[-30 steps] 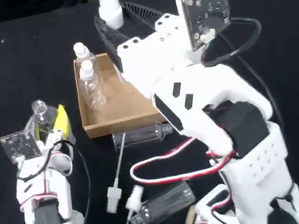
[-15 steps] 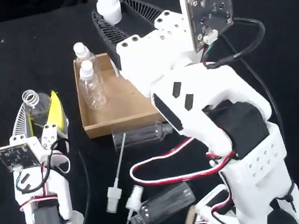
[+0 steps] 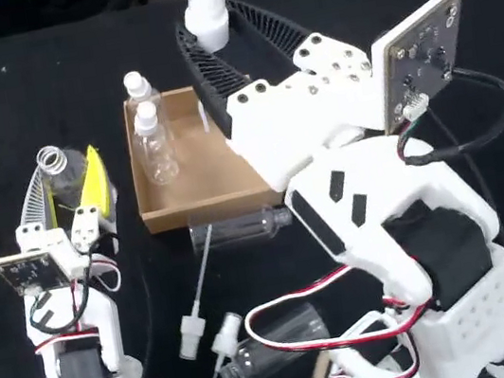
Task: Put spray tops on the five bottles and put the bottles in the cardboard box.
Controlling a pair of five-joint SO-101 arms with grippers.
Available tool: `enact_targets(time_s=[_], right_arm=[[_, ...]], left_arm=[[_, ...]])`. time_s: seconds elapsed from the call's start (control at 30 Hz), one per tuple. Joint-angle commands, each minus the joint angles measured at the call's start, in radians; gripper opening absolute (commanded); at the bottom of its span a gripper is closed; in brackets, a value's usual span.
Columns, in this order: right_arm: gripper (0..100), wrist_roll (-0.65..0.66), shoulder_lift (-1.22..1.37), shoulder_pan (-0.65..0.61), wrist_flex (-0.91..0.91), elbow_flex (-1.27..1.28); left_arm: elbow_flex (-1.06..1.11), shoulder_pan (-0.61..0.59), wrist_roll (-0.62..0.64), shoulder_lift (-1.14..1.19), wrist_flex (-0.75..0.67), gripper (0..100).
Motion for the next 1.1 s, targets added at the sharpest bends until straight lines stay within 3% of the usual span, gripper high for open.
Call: enact_targets(time_s=[0.0, 0.3, 0.5, 0.8, 1.07], right_arm=[[1.1, -0.005, -0.031, 0.006, -0.023, -0.007], [1.1, -0.015, -0.028, -0.002, -0.023, -0.005], [1.1, -0.206, -0.031, -0.028, -0.074, 0.053], [1.2, -0.21, -0.031, -0.071, -0.442, 0.277], [1.1, -0.213, -0.031, -0.163, -0.624, 0.407]], left_arm=[[0.022, 0.081, -0.005, -0.018, -0.034, 5], [0.022, 0.17, -0.005, -0.017, -0.034, 5], [0.022, 0.168, -0.005, -0.017, -0.034, 5], [0.022, 0.166, -0.005, -0.017, -0.034, 5], [0.022, 0.173, -0.005, -0.017, -0.034, 5]])
